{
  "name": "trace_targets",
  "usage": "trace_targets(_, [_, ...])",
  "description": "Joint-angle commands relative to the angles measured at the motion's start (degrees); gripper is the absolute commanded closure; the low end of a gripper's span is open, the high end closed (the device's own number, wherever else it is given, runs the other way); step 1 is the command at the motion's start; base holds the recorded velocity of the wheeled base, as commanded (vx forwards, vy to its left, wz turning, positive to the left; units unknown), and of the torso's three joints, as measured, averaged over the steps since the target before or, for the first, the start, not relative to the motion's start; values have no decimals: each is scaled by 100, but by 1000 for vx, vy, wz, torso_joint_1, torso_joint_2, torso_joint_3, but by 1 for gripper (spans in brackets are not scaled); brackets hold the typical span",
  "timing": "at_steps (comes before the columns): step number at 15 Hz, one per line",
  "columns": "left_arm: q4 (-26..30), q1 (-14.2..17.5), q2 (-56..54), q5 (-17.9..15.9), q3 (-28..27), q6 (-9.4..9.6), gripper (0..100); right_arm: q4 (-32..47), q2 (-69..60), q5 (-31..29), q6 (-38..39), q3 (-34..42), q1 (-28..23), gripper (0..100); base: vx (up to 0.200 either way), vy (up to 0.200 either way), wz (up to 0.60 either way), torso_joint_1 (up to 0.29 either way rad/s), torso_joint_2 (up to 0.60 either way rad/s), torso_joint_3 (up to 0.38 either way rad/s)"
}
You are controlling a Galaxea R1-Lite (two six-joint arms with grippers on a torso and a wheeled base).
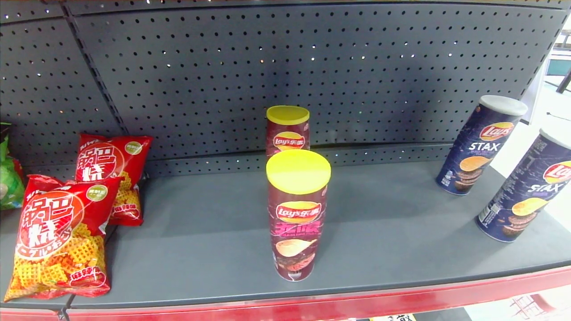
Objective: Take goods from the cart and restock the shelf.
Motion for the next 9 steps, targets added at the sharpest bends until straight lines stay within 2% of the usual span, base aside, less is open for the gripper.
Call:
trace_targets(1, [-3, -2, 4, 4, -2, -2, 0, 9, -525, -79, 36, -4, -62, 0, 0, 0, 0, 0, 0, 0])
trace_targets(3, [6, -2, 4, 4, -2, -2, 0, -61, -587, -229, 124, 5, -44, 0, 0, 0, 0, 0, 0, 0])
trace_targets(6, [-3, -2, 4, 4, 7, -2, 0, -79, -578, -782, 625, 5, -62, 0, 0, 0, 0, 0, 0, 0])
trace_targets(7, [-3, -2, 4, 4, 7, -2, 0, -70, -569, -774, 625, 5, -62, 0, 0, 0, 0, 0, 0, 0])
trace_targets(9, [-3, -2, -5, 4, 7, -2, 0, -87, -411, -158, 317, 5, -202, 0, 0, 0, 0, 0, 0, 0])
